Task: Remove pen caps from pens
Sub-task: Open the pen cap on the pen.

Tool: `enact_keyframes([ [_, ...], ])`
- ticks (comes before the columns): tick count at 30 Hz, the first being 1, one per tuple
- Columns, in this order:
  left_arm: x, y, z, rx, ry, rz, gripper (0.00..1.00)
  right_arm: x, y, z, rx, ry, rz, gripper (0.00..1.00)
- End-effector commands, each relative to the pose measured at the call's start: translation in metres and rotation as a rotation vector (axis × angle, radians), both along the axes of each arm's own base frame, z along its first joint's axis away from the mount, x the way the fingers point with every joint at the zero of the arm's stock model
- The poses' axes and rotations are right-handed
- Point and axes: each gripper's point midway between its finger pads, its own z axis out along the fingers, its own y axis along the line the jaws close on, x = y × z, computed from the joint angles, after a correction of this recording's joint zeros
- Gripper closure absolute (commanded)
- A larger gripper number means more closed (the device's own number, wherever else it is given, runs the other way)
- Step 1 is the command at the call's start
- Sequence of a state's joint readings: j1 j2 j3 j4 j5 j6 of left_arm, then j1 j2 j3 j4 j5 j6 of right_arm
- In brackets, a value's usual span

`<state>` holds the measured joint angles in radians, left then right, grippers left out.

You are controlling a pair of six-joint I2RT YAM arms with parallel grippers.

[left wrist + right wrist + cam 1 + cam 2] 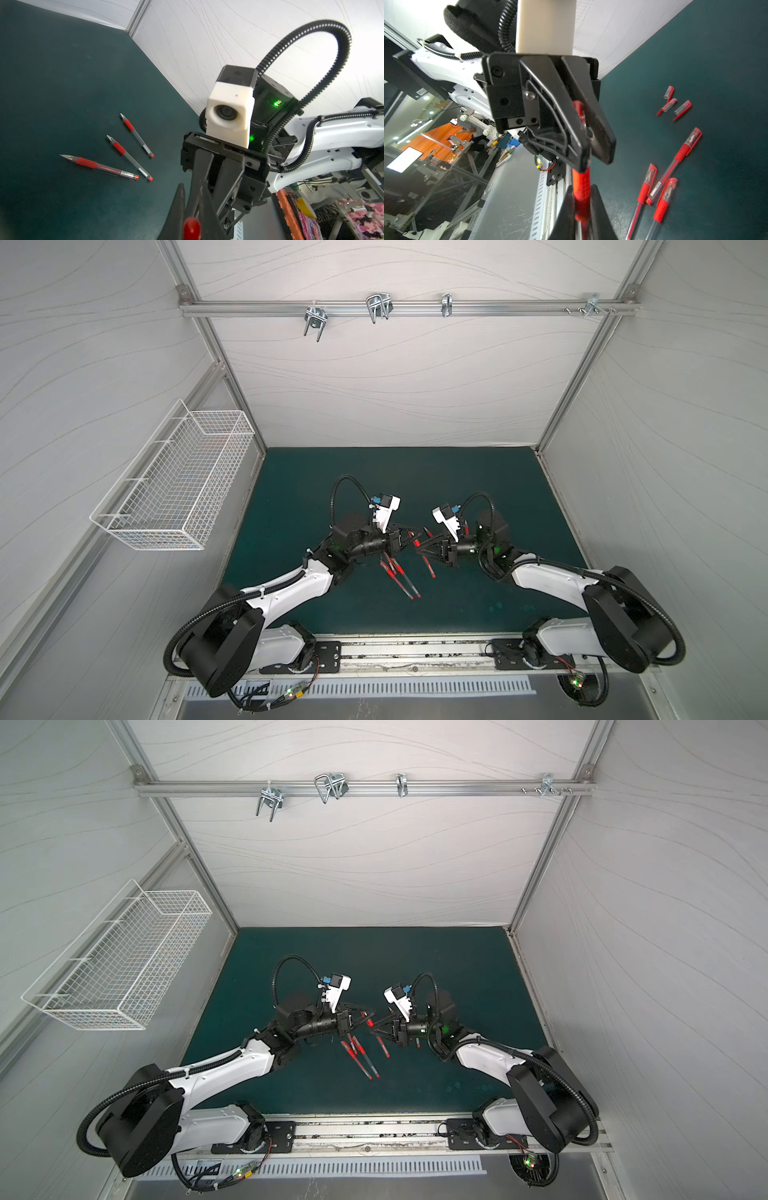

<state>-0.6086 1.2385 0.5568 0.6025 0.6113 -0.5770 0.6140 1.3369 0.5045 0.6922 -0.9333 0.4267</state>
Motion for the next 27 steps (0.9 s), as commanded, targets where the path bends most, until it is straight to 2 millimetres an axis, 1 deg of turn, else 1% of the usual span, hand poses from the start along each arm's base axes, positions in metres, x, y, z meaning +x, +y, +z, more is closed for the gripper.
enact_keyframes([
  [1, 0.009, 0.005, 0.03, -0.065, -0.095, 0.037, 1.0, -0.004, 0.004, 0.006, 0.015, -0.013, 0.029, 1.0],
  [3, 0.014, 0.011, 0.031, -0.09, -0.081, 0.063, 1.0, -0.005, 0.005, 0.004, 0.006, -0.019, 0.024, 1.0],
  [5, 0.023, 0.021, 0.029, -0.114, -0.057, 0.109, 1.0, -0.004, 0.007, 0.002, -0.014, -0.035, 0.003, 1.0],
  [7, 0.036, 0.034, 0.023, -0.121, -0.018, 0.182, 1.0, -0.005, 0.011, -0.003, -0.077, -0.09, -0.053, 1.0],
  [10, 0.05, 0.051, 0.012, -0.101, 0.013, 0.278, 1.0, -0.001, 0.013, -0.012, -0.183, -0.193, -0.175, 1.0],
  [12, 0.055, 0.059, 0.006, -0.089, 0.023, 0.325, 1.0, 0.004, 0.011, -0.015, -0.239, -0.233, -0.256, 1.0],
  [15, 0.058, 0.069, 0.006, -0.097, 0.021, 0.371, 1.0, 0.011, 0.011, -0.022, -0.342, -0.303, -0.354, 1.0],
  [17, 0.057, 0.074, 0.009, -0.106, 0.014, 0.39, 1.0, 0.013, 0.014, -0.026, -0.397, -0.333, -0.386, 1.0],
  [19, 0.057, 0.077, 0.011, -0.109, 0.005, 0.4, 1.0, 0.01, 0.018, -0.028, -0.388, -0.3, -0.353, 1.0],
  [21, 0.056, 0.078, 0.012, -0.114, -0.001, 0.405, 1.0, 0.001, 0.022, -0.025, -0.339, -0.249, -0.274, 1.0],
  [26, 0.056, 0.08, 0.014, -0.134, -0.005, 0.403, 1.0, -0.01, 0.023, -0.016, -0.164, -0.033, -0.065, 1.0],
  [27, 0.055, 0.08, 0.015, -0.137, -0.007, 0.401, 1.0, -0.007, 0.02, -0.014, -0.12, 0.027, -0.039, 1.0],
])
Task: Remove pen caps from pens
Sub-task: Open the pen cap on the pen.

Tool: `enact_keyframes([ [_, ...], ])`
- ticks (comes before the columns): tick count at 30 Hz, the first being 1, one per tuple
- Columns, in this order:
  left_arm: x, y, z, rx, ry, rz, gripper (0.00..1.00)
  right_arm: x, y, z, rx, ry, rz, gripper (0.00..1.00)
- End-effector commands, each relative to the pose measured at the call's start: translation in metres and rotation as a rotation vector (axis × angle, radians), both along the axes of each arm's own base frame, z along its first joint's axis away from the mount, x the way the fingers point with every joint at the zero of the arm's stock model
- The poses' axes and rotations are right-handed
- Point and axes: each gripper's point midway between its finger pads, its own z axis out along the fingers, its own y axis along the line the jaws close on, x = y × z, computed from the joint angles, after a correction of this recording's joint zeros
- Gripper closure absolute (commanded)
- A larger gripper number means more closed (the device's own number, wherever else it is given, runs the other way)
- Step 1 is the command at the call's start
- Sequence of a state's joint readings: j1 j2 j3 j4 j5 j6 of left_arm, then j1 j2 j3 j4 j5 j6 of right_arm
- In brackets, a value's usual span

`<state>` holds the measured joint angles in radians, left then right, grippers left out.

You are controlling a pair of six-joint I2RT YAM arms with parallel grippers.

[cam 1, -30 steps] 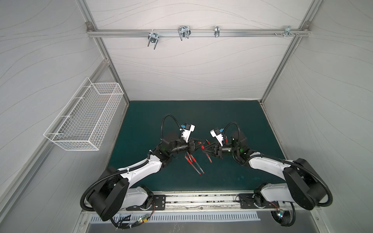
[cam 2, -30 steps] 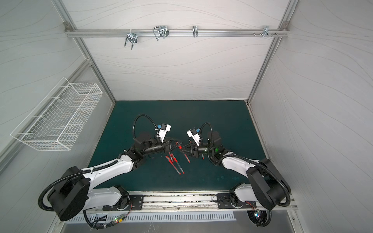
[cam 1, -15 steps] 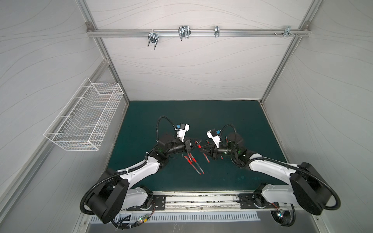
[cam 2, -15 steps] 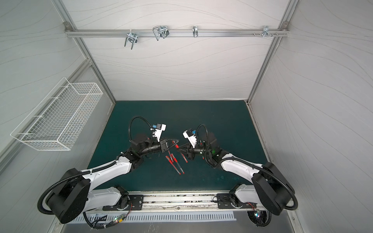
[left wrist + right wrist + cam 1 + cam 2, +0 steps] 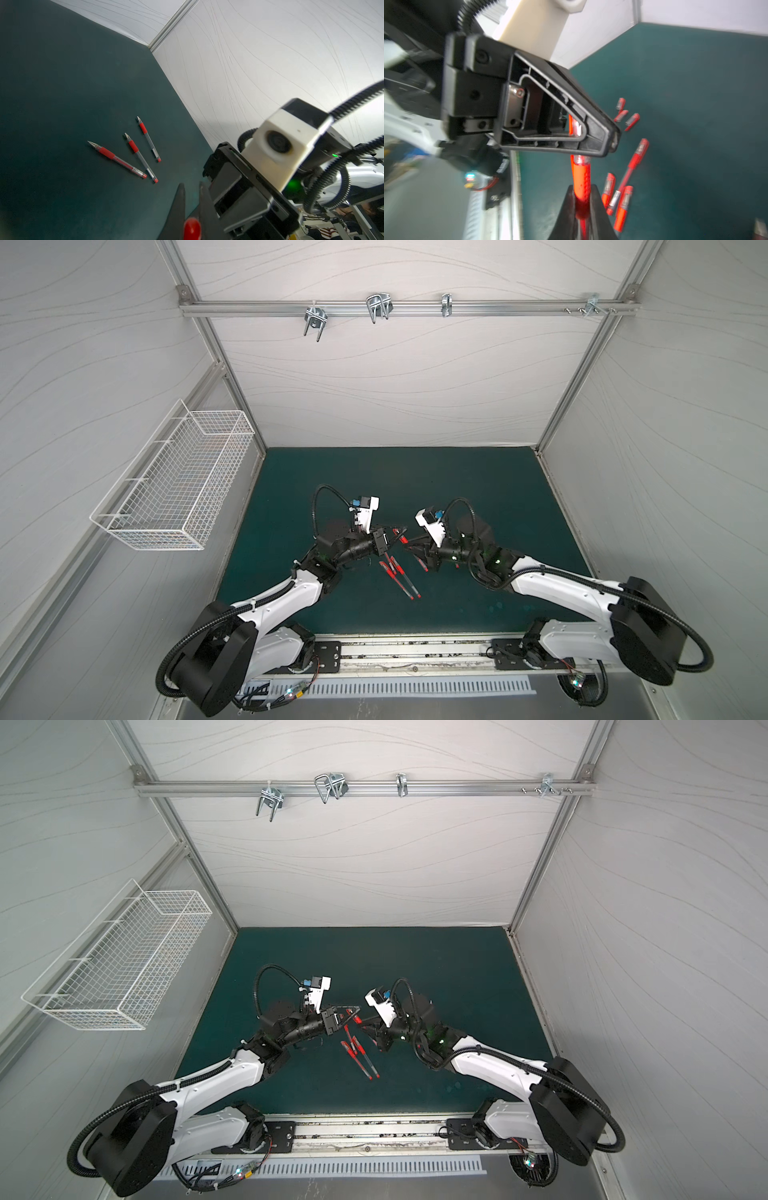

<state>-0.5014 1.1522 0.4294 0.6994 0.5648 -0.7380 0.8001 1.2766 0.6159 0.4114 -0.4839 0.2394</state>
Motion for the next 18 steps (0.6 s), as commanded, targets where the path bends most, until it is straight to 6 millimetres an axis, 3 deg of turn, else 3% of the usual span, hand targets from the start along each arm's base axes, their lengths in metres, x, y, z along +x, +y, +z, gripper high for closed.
enact_keyframes([
  [1, 0.039, 0.037, 0.022, -0.033, -0.095, 0.236, 1.0, -0.02, -0.01, -0.012, 0.105, 0.27, 0.187, 1.0],
  [4, 0.038, 0.04, 0.025, -0.038, -0.106, 0.243, 1.0, -0.011, -0.012, -0.014, 0.18, 0.371, 0.239, 1.0],
  [8, 0.037, 0.043, 0.03, -0.042, -0.114, 0.253, 1.0, -0.004, -0.013, -0.022, 0.171, 0.373, 0.204, 1.0],
  [14, 0.039, 0.052, 0.029, -0.034, -0.106, 0.299, 1.0, -0.005, -0.013, -0.041, -0.149, 0.068, -0.019, 1.0],
  [18, 0.042, 0.068, 0.025, -0.02, -0.092, 0.382, 1.0, 0.008, -0.022, -0.047, -0.315, -0.119, -0.213, 1.0],
])
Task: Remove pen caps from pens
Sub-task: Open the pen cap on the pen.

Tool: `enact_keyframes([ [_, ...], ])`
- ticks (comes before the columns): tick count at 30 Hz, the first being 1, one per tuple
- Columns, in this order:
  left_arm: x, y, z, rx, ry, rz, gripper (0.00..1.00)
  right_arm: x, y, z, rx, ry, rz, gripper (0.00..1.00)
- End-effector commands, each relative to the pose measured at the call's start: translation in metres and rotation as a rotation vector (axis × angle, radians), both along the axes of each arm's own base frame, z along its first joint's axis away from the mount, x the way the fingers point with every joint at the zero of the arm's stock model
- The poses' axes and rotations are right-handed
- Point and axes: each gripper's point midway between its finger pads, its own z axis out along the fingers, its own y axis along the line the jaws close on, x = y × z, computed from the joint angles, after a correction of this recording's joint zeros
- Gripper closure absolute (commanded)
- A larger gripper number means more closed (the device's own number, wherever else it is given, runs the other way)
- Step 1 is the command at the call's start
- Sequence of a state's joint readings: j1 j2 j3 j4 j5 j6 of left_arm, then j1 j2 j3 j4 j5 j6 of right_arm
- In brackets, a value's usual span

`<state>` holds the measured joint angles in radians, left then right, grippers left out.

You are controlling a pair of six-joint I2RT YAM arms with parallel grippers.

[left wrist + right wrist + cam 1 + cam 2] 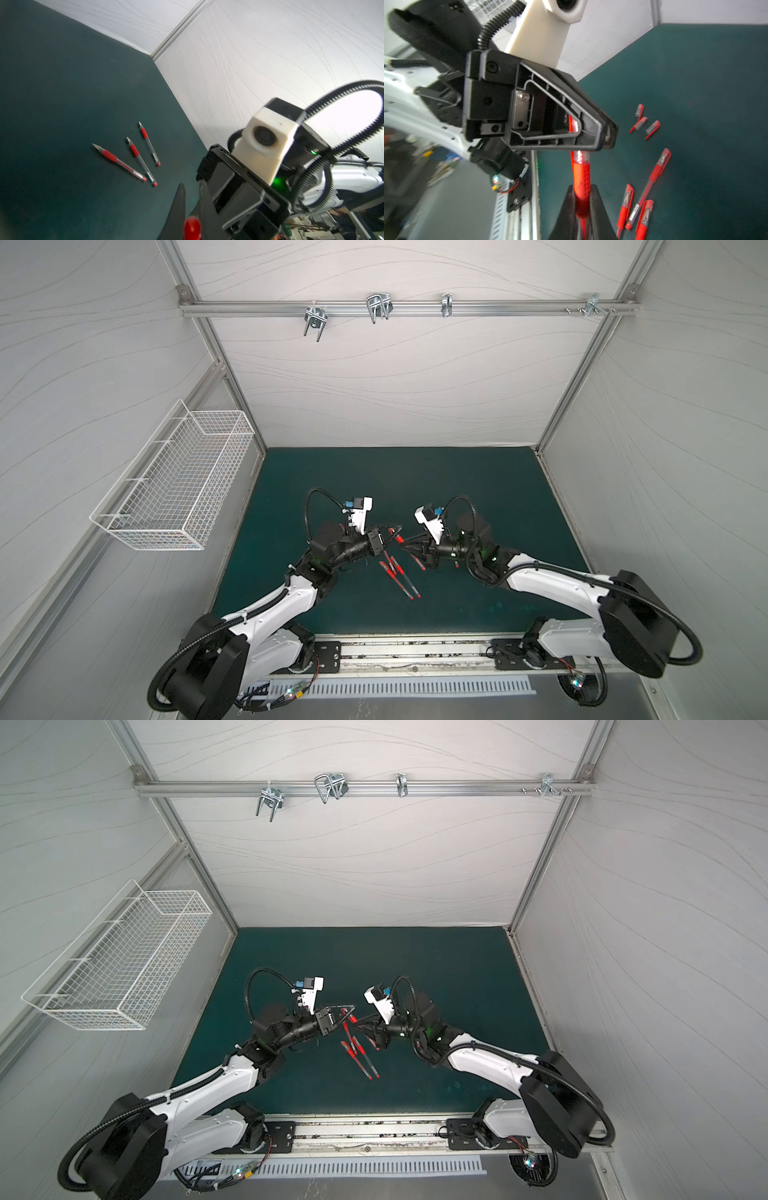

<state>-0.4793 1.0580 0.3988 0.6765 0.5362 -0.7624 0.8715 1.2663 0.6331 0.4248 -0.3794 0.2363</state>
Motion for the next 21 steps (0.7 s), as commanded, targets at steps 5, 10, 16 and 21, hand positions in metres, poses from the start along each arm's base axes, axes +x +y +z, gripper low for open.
enact_keyframes([
  [5, 0.046, 0.068, 0.012, 0.003, -0.07, 0.402, 1.0, 0.013, -0.03, -0.058, -0.43, -0.188, -0.275, 1.0],
  [10, 0.045, 0.079, 0.015, -0.017, -0.079, 0.446, 1.0, -0.008, -0.016, -0.055, -0.287, -0.025, -0.078, 1.0],
  [16, 0.045, 0.083, 0.017, -0.03, -0.089, 0.453, 1.0, -0.02, -0.018, -0.04, -0.054, 0.227, 0.165, 1.0],
  [21, 0.045, 0.086, 0.019, -0.043, -0.095, 0.458, 1.0, -0.016, -0.018, -0.04, 0.017, 0.323, 0.225, 1.0],
])
